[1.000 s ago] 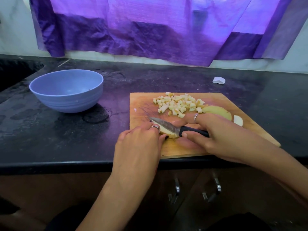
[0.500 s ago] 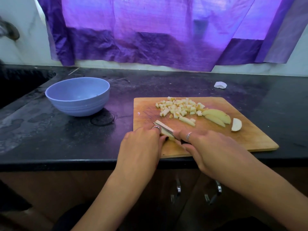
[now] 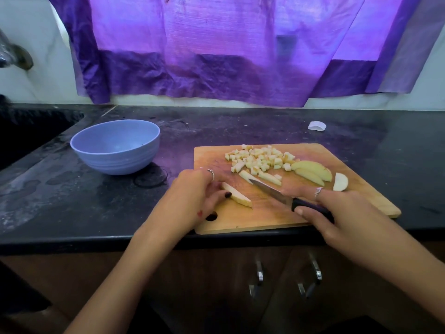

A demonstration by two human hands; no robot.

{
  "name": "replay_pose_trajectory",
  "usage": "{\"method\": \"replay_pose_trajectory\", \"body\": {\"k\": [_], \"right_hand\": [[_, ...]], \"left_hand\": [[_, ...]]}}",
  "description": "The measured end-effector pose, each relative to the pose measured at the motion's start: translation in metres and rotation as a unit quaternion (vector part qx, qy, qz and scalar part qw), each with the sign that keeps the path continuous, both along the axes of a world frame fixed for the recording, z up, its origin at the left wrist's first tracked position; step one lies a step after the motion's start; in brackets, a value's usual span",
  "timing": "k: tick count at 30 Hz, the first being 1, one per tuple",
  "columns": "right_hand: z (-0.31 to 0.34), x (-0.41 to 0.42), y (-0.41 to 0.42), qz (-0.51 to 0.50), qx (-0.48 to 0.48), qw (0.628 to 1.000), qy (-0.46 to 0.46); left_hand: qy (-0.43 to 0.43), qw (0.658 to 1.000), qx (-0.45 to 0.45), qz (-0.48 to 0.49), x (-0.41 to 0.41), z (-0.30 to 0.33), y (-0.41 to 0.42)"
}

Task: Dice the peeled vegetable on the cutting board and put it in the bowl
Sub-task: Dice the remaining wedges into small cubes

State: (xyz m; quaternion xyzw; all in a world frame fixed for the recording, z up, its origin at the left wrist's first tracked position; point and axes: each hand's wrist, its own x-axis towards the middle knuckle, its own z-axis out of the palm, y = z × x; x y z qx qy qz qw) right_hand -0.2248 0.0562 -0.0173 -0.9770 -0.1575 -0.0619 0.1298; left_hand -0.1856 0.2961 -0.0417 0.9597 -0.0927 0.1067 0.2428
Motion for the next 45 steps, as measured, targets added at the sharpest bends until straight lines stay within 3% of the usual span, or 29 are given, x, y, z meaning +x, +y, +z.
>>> {"method": "replay_pose_trajectory", "body": {"k": [4, 11, 19, 27, 40, 45], "right_hand": [[0.0, -0.002, -0.007, 0.002, 0.037, 0.999, -0.026], [-0.005, -0.006, 0.004, 0.022, 0.041, 0.998, -0.043], [-0.003, -0.007, 0.013, 0.03, 0.062, 0.997, -0.023], [-0.007, 0.007, 0.023, 0.017, 0.048, 0.998, -0.022], [-0.005, 0.025, 0.033, 0.035, 0.043, 0.998, -0.016], [0.001, 0.035, 0.034, 0.054, 0.019, 0.998, 0.033]], "left_hand": [[-0.01, 0.998, -0.01, -0.057, 0.003, 0.0, 0.001], [-0.042, 0.996, -0.036, -0.073, 0.009, -0.005, 0.003], [-0.085, 0.996, -0.014, -0.023, -0.002, -0.012, 0.002], [-0.129, 0.989, -0.067, 0.027, -0.017, -0.018, -0.002], [-0.117, 0.985, -0.113, 0.05, -0.018, -0.021, -0.008], [-0.1, 0.986, -0.118, 0.069, -0.016, -0.021, -0.01]]}}
